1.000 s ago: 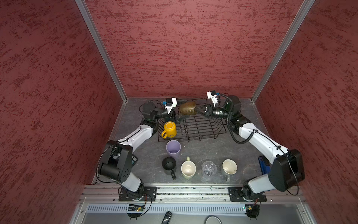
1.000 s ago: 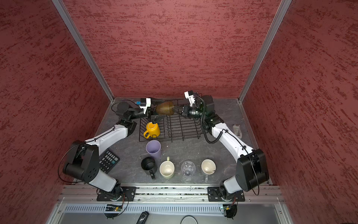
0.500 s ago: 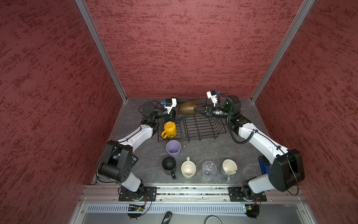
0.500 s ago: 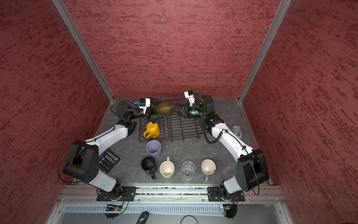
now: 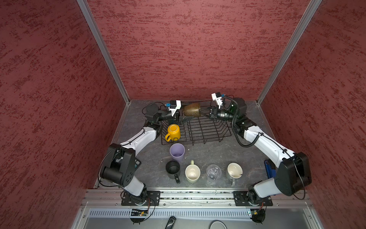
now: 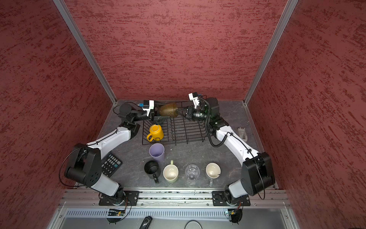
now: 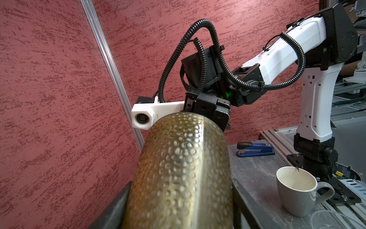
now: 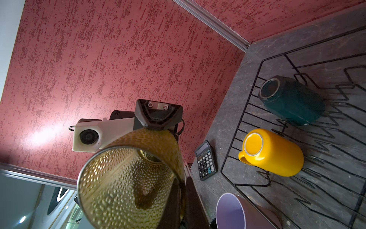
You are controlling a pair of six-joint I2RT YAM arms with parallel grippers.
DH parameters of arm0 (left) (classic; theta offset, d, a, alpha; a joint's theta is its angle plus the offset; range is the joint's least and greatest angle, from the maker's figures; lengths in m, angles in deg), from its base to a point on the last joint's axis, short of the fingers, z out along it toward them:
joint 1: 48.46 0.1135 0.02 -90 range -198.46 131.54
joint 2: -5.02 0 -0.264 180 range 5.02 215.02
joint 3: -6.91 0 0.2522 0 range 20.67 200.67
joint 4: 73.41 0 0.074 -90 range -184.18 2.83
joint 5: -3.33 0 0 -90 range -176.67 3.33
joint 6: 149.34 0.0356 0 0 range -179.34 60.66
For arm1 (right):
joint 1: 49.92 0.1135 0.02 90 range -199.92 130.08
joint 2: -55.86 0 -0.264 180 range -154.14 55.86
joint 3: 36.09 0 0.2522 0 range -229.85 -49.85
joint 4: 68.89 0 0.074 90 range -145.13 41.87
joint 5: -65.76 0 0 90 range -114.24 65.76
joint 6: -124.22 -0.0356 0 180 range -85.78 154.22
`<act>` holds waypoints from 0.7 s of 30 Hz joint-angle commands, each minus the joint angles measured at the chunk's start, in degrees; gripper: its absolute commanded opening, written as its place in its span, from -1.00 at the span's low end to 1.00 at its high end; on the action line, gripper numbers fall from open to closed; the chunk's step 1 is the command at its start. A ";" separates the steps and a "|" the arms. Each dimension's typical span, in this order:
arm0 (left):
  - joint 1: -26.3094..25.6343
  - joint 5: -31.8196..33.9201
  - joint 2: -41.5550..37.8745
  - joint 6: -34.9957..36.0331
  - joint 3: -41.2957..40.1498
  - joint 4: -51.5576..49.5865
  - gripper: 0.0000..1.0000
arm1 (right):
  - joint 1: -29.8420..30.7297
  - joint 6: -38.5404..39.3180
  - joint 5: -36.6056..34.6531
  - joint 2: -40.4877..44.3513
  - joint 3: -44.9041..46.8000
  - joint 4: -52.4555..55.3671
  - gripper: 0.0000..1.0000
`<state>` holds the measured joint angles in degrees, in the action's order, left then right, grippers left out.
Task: Load cups into a dish rack
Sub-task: Place the cup upside down at the dish rack.
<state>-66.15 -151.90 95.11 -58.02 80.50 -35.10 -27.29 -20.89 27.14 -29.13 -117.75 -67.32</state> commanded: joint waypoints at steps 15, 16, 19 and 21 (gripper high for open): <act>-1.59 0.07 1.47 -0.06 1.78 4.20 0.74 | 1.17 -3.51 1.35 -0.71 1.23 -5.76 -1.00; -1.72 -0.38 1.83 -0.64 2.03 4.69 0.74 | 1.28 -4.00 1.48 -0.87 1.35 -6.28 -1.00; -2.05 -1.77 2.45 -1.32 2.61 5.13 0.74 | 1.53 -4.55 1.90 -1.25 1.45 -7.45 -1.00; -2.17 -2.14 2.55 -1.32 2.59 5.10 0.71 | 1.62 -4.83 1.98 -1.43 1.40 -7.76 -1.00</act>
<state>-67.90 -152.49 97.09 -58.46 81.84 -31.67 -26.11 -24.02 28.12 -30.01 -116.44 -71.10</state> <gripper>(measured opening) 0.859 0.071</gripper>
